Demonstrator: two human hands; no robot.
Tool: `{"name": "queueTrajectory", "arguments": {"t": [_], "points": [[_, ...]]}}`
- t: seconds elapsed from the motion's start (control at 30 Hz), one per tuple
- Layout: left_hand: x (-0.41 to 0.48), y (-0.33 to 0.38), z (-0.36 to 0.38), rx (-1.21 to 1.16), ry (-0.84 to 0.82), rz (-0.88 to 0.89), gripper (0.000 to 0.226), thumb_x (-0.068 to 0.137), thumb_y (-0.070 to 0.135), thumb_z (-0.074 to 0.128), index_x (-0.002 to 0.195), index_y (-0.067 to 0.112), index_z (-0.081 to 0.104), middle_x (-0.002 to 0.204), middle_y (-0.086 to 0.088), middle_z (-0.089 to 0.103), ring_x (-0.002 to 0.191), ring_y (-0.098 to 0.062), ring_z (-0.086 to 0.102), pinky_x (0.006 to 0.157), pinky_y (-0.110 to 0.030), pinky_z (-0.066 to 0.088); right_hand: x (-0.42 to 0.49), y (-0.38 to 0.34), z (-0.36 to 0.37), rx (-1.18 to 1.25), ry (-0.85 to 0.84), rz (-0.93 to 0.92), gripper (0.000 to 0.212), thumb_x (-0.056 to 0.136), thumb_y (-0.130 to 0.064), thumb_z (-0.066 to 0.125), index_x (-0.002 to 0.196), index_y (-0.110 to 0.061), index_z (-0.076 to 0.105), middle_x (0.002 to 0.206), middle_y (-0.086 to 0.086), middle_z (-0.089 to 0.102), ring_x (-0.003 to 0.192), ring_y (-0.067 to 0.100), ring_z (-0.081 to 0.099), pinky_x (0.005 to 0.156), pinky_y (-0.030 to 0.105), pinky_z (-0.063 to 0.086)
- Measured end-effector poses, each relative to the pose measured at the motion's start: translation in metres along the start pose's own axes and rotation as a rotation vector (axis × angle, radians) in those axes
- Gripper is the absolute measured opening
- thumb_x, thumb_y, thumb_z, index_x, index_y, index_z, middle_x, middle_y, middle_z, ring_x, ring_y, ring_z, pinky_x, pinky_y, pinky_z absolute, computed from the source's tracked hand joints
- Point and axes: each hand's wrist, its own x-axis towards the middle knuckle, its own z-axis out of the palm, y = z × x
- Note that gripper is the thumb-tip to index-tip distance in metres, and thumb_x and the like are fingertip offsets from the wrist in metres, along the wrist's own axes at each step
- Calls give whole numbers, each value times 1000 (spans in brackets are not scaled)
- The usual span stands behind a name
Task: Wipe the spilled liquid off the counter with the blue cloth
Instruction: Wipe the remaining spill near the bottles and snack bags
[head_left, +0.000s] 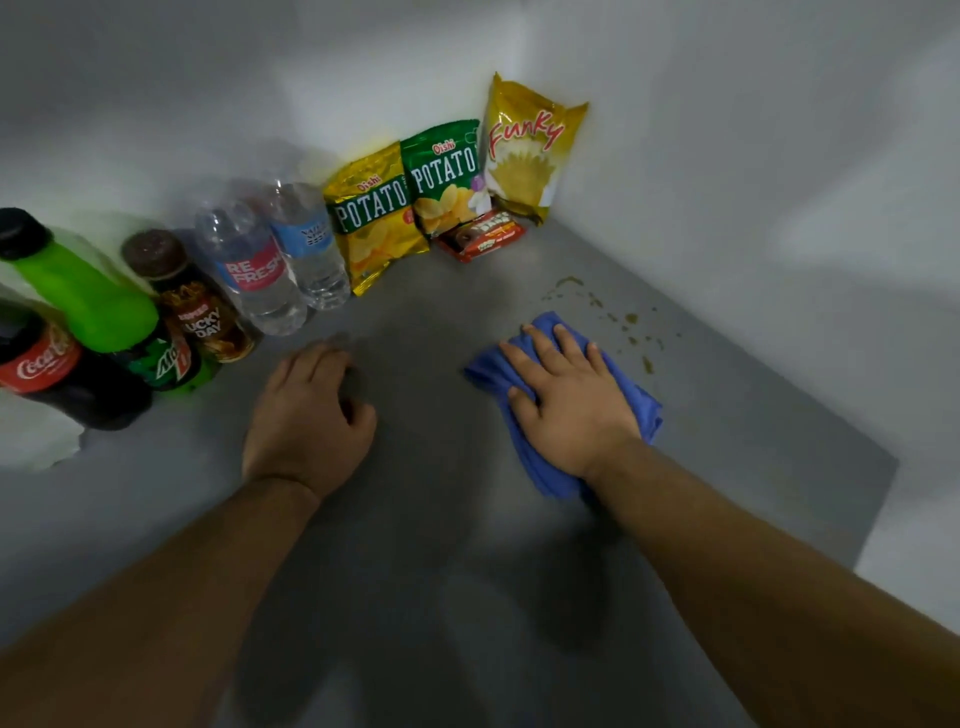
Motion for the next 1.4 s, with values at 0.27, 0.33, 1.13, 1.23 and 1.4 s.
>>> {"name": "queueTrajectory", "arguments": {"t": [0.27, 0.33, 1.13, 1.23, 1.4], "points": [[-4, 19, -4, 151, -38, 3, 52, 92, 33, 47, 132, 3, 61, 141, -23, 58, 129, -43, 51, 110, -55, 44, -102, 32, 11, 46, -11, -118, 63, 104, -68, 24, 163, -46, 19, 175, -11, 10, 162, 18, -3, 130, 50, 1], [-5, 31, -7, 182, -75, 45, 58, 90, 37, 42, 133, 3, 61, 144, -22, 57, 130, -43, 52, 113, -55, 41, -114, 63, 5, 26, -19, -20, 69, 101, -73, 20, 164, -46, 15, 175, -10, 9, 162, 18, -4, 130, 52, 5], [20, 146, 64, 118, -93, 105, 62, 93, 50, 48, 146, 19, 47, 155, -5, 43, 146, -28, 36, 124, -63, 21, -6, 127, -15, -7, 34, 144, 81, 96, -78, 12, 166, -38, 4, 176, 2, -1, 161, 29, -7, 130, 54, -2], [21, 146, 64, 117, -95, 94, 63, 93, 51, 51, 148, 20, 45, 158, -4, 41, 147, -27, 35, 125, -61, 21, -12, 122, -14, -18, 8, -14, 79, 97, -77, 14, 166, -39, 6, 176, 0, -1, 161, 27, -10, 130, 54, -2], [20, 145, 64, 103, -79, 81, 67, 90, 54, 46, 147, 19, 49, 157, -4, 44, 147, -27, 38, 126, -60, 21, -32, 157, -18, -11, 11, -230, 78, 95, -82, 26, 163, -47, 16, 175, -9, 10, 162, 20, 0, 130, 52, 4]]}}
